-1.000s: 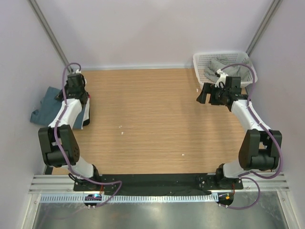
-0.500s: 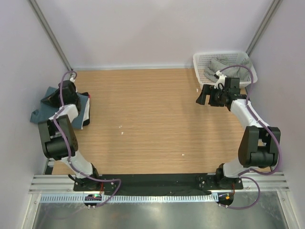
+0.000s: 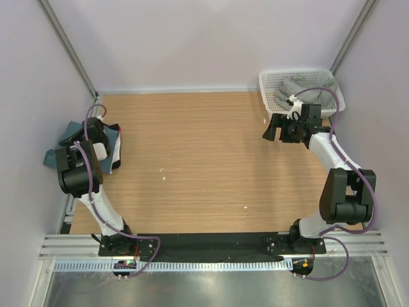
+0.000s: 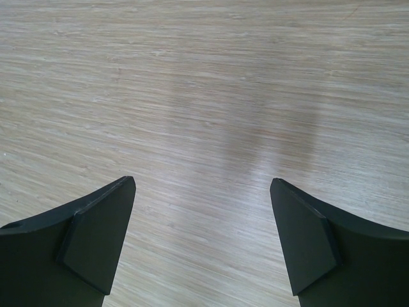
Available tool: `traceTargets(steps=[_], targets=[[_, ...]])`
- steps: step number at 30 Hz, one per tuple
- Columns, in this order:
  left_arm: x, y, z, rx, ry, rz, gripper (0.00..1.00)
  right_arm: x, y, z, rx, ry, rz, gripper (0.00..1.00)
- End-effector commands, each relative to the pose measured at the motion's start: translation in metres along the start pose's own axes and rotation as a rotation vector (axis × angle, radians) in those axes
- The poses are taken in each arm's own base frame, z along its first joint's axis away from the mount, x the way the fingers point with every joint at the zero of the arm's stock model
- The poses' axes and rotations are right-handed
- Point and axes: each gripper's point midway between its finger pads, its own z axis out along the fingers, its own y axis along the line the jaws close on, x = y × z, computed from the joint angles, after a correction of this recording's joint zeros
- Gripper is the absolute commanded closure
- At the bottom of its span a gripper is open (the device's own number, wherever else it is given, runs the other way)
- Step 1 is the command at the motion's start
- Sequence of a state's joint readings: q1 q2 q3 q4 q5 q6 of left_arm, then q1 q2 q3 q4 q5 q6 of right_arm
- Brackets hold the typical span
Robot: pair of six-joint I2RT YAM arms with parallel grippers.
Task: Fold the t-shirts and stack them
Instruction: Neatly place the folded tshirt to the corner
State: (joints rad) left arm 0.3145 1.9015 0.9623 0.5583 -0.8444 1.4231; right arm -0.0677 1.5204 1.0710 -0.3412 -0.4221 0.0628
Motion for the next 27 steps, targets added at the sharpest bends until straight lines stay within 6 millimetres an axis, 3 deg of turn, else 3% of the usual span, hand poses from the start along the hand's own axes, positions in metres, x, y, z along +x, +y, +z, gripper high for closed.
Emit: traceTargets(steps=[1,11,27], targets=[[-0.003,-0.005,0.006,-0.020,-0.006,-0.027,1.00,-0.013,0.004,-0.007,-0.012,-0.037,-0.028,0.07],[0.004,-0.051,0.010,0.134,0.068,-0.094,1.00,-0.009,0.001,-0.011,-0.004,-0.033,-0.032,0.07],[0.020,-0.094,0.007,0.253,0.160,-0.062,1.00,-0.009,0.001,-0.010,-0.014,-0.039,-0.029,0.07]])
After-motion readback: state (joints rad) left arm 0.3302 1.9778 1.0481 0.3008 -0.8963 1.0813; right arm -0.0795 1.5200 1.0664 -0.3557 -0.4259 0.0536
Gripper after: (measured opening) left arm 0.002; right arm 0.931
